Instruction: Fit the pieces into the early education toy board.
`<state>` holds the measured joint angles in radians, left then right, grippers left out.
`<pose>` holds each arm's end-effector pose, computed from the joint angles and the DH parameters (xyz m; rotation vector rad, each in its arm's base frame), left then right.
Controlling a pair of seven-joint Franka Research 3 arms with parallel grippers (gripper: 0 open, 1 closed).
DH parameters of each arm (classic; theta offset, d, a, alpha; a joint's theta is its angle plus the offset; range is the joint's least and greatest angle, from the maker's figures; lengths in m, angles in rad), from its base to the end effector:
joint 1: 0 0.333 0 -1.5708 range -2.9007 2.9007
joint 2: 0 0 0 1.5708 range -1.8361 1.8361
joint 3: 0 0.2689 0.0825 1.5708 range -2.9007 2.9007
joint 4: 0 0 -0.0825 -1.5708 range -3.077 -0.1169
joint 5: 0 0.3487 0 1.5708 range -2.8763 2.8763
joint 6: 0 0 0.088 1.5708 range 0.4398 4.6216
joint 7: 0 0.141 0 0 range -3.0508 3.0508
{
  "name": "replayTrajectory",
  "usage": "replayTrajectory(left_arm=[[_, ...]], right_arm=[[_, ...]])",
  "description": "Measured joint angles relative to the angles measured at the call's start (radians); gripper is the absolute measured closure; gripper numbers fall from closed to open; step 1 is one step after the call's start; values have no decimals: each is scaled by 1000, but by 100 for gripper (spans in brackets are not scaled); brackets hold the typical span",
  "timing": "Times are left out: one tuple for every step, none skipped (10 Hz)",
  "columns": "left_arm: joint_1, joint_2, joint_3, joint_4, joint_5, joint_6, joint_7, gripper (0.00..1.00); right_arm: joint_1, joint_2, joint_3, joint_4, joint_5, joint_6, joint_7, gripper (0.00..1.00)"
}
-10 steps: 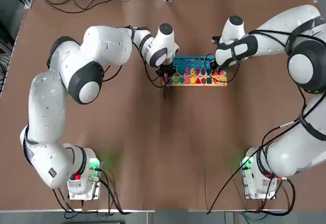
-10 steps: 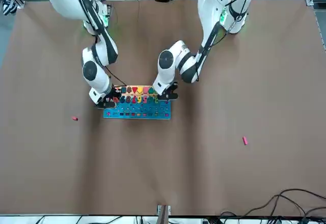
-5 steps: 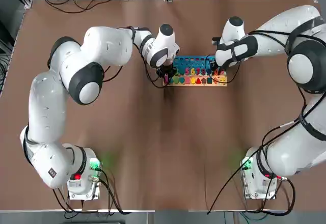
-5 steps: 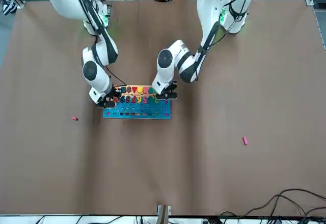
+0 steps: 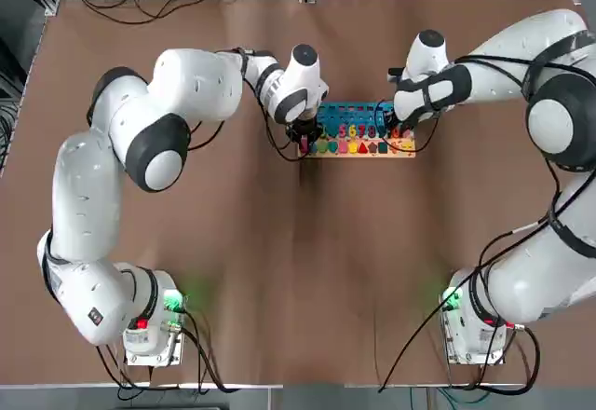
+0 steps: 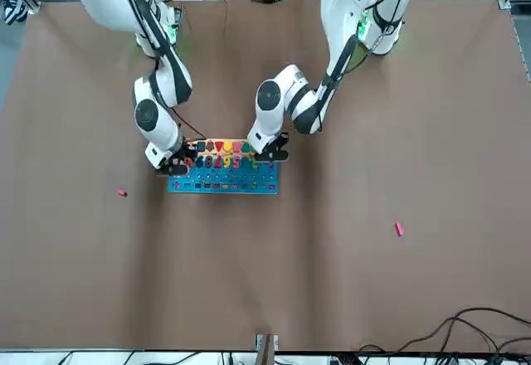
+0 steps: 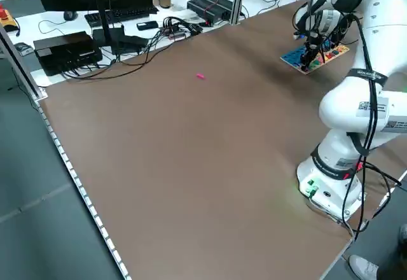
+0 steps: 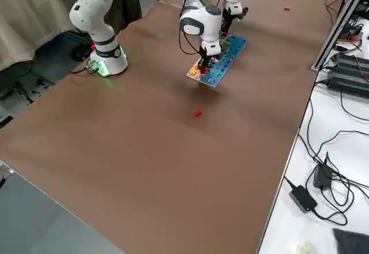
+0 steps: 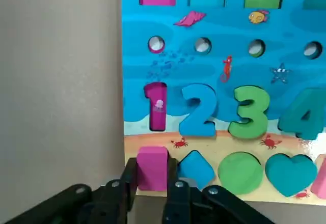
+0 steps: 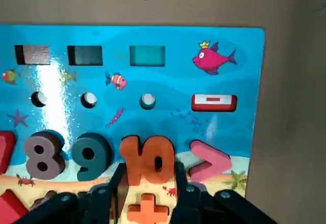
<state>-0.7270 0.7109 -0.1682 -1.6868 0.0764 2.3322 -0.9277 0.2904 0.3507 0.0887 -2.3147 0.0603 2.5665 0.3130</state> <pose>0.3900 -0.4757 0.1410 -3.1310 -0.0239 0.1223 0.4418 0.1798 0.1368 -3.1125 -0.0156 0.1762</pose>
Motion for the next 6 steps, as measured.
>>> replayTrajectory(left_arm=[[-6, 0, 0, 0, 0, 0, 0, 74], [-10, 1, -1, -3, 0, -1, 0, 74], [-13, 2, -1, -4, 0, -1, -1, 74], [-13, 2, -1, -4, 0, -1, -1, 74], [-13, 2, -1, -4, 0, -1, -1, 74], [-13, 2, -1, -4, 0, -1, -1, 74]], right_arm=[[0, -9, 0, 1, 0, -19, 0, 55], [0, -20, 0, 1, 0, -30, 0, 53], [0, -28, 0, 1, 0, -37, 0, 52], [0, -33, 0, 1, 0, -39, 0, 52], [0, -38, 0, 1, 0, -41, 1, 52], [-3, -49, -3, 2, 0, -44, 2, 52]])
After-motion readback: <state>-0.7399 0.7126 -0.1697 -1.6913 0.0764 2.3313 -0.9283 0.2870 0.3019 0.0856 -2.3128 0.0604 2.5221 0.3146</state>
